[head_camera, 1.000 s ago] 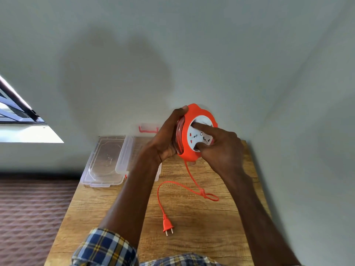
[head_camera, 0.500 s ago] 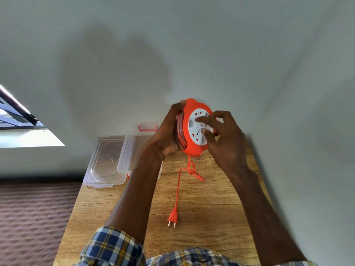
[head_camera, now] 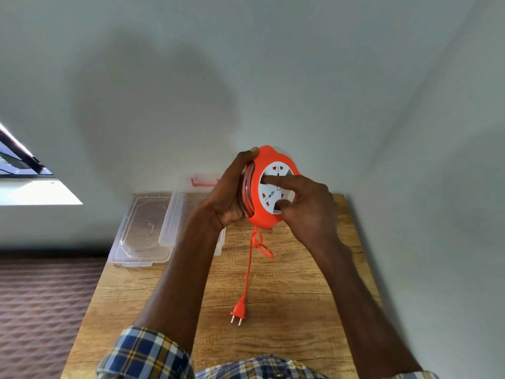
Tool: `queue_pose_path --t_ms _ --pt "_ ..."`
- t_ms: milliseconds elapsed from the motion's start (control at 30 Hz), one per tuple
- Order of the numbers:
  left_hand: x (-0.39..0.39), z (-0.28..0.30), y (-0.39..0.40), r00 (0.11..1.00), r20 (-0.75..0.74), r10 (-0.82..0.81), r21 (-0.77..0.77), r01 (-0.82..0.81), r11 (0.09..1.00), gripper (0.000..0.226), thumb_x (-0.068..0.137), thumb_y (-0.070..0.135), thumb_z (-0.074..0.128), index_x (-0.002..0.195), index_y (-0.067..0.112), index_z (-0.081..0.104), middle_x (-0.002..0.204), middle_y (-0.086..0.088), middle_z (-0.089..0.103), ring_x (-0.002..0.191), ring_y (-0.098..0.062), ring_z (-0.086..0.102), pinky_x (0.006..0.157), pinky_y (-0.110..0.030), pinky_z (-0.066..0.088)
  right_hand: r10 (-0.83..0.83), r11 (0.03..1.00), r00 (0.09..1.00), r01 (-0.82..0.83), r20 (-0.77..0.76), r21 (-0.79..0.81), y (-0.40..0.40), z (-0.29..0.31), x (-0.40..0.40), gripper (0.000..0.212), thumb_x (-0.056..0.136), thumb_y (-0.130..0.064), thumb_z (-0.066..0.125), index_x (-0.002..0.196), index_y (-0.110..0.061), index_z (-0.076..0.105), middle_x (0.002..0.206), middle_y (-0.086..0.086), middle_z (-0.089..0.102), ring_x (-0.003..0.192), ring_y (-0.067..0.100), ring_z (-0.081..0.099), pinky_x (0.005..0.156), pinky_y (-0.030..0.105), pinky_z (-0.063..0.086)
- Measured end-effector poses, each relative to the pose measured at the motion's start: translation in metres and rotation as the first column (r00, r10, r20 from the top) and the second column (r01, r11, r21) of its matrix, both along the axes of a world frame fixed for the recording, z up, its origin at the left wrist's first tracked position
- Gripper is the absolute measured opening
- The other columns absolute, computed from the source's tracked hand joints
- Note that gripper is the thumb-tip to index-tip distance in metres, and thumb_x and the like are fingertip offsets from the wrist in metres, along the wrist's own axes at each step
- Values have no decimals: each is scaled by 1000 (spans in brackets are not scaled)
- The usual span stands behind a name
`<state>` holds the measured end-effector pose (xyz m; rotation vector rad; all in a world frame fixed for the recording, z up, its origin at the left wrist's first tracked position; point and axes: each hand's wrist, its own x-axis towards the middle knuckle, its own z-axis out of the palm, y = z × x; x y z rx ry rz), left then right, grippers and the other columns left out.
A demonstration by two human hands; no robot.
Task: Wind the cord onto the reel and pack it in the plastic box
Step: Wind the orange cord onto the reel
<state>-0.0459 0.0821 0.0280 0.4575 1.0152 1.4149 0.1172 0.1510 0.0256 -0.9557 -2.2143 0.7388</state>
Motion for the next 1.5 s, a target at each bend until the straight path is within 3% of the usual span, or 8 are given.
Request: queue_pose_path --t_ms 233,400,600,800,900,1100,1233,1500 --pt "2 -4 4 986 139 93 113 -109 988 72 103 65 46 146 10 63 144 -23 66 126 -40 67 102 -54 57 90 992 962 -110 -257 -66 0 -8 -5 60 86 -2 66 131 -41 64 141 -13 60 122 10 60 85 28 58" --pt "5 -2 13 908 378 182 217 -278 936 70 100 62 44 143 11 66 151 -21 60 139 -42 57 113 -62 47 -322 873 714 -30 -621 -487 6 -19 -5 48 90 -1 61 126 -33 65 123 -6 69 96 9 65 66 24 51" --pt "9 -12 22 805 462 373 191 -501 844 82 93 70 37 157 20 51 155 -22 56 142 -52 50 101 -91 28 -364 533 790 -257 -493 -806 11 -24 0 24 103 -30 55 118 -18 68 111 14 74 92 25 69 65 31 47" --pt "7 -23 16 735 442 515 158 -629 762 79 94 70 35 151 19 58 148 -21 63 134 -49 59 89 -82 49 -209 344 914 -265 -349 -901 3 -16 -3 56 93 -68 52 113 -20 72 110 15 76 78 13 66 57 27 31" --pt "8 -23 12 721 424 549 148 -653 743 78 96 68 38 151 16 57 147 -21 63 135 -47 59 88 -72 55 -168 311 935 -251 -312 -917 1 -14 -5 59 83 -77 59 102 -23 73 90 7 74 73 13 62 63 31 39" --pt "12 -21 12 731 374 571 146 -654 742 72 98 63 40 149 17 59 143 -18 67 134 -43 61 98 -69 54 -153 183 952 -238 -267 -954 8 -15 -6 48 82 -62 68 99 -18 73 79 3 66 69 16 64 74 36 43" --pt "11 -20 12 765 364 531 148 -611 778 73 97 66 37 150 21 59 146 -20 64 135 -47 59 97 -86 43 -85 62 955 -281 -286 -958 15 -16 4 40 82 -38 70 112 -12 73 91 7 71 79 19 66 72 35 43" --pt "14 -16 12 793 359 493 164 -573 803 74 97 66 37 151 20 57 148 -19 63 137 -47 57 99 -85 41 -149 185 944 -267 -296 -946 13 -22 3 54 80 -31 80 125 -3 69 79 3 68 62 9 56 56 26 37"
